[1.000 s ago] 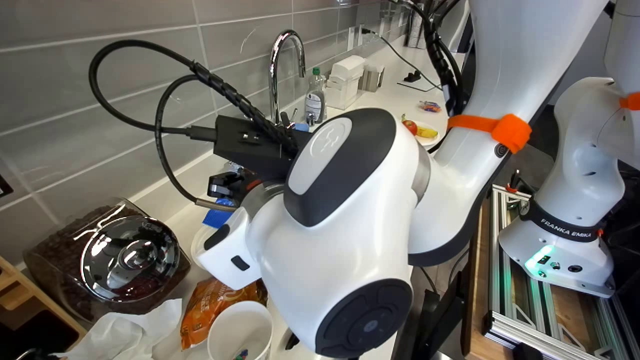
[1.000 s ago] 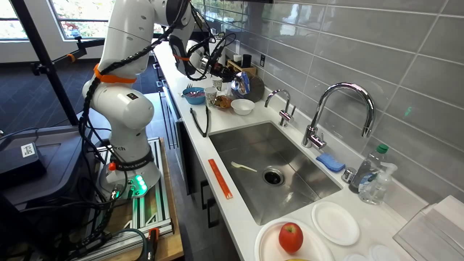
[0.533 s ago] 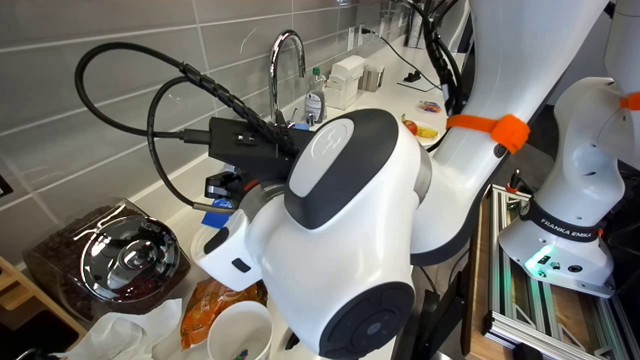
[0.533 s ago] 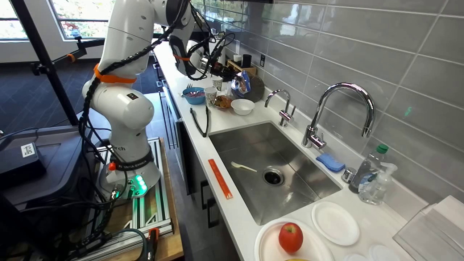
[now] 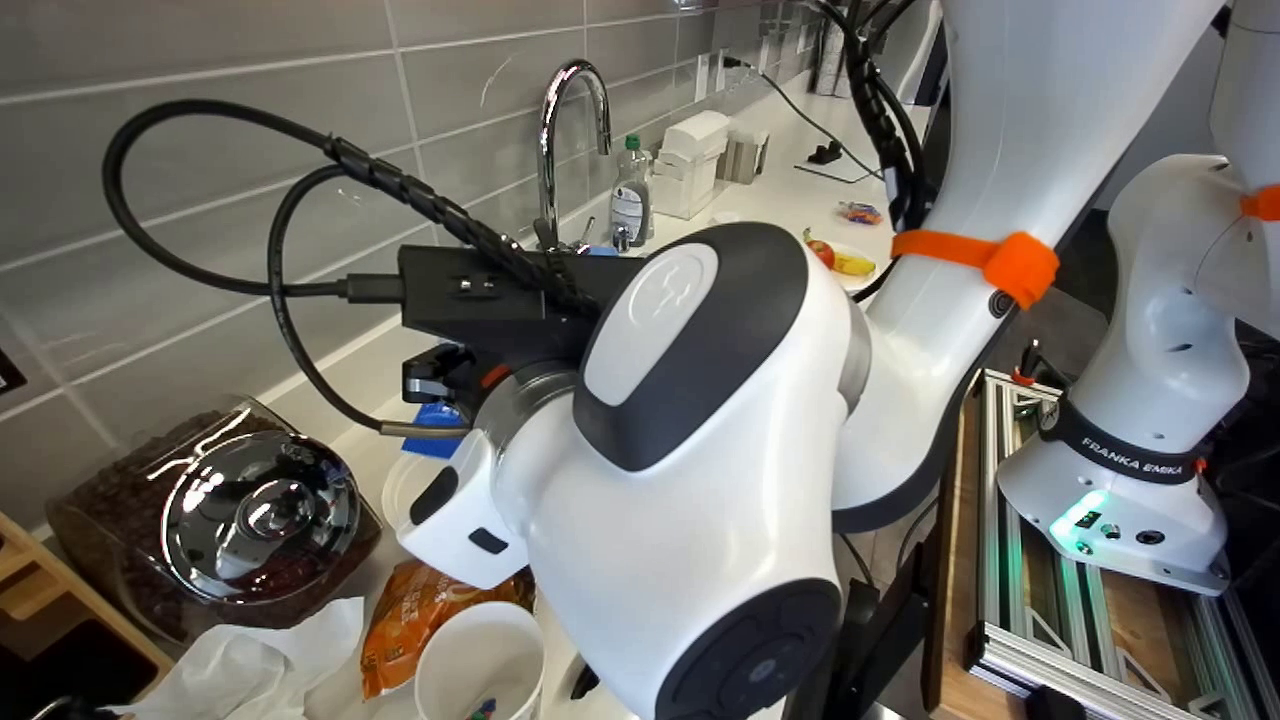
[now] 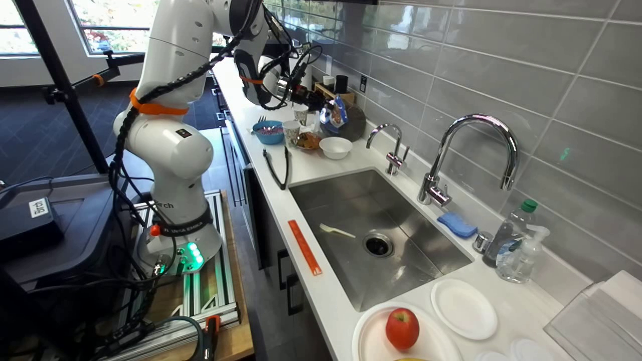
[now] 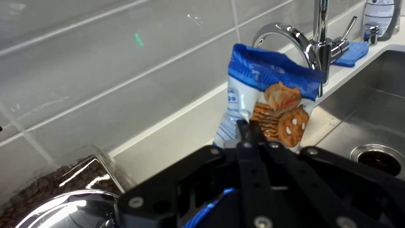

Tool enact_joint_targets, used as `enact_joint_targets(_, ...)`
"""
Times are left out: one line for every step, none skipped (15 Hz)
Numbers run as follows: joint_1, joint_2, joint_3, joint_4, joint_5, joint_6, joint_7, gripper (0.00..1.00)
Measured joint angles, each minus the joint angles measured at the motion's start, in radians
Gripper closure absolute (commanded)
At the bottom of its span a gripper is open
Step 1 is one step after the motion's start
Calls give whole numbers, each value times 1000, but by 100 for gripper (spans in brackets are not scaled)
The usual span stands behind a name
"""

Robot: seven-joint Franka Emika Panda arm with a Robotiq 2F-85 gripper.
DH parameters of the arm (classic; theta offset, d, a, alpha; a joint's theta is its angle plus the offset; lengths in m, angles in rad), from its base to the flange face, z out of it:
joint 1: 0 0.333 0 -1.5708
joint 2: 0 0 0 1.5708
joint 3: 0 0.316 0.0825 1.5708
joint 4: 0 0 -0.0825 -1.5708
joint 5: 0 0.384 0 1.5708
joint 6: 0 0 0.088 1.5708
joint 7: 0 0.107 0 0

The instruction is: Pour the contents of the blue packet into the white bowl

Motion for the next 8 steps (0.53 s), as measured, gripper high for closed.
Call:
enact_joint_targets(1, 0, 0, 0, -4, -6, -9, 100)
enact_joint_targets(4, 0, 0, -1, -7, -16, -16, 100)
enact_joint_targets(6, 0, 0, -1, -10, -26, -25, 100)
enact_joint_targets(9, 0, 0, -1, -15, -36, -36, 100)
enact_joint_targets(12, 1, 0, -2, -20, -42, -48, 100)
enact_joint_targets(14, 2, 0, -3, -25, -47, -59, 100)
enact_joint_targets(16, 3, 0, -3, -28, -52, -69, 100)
enact_joint_targets(18, 5, 0, -3, -32, -55, -75, 100)
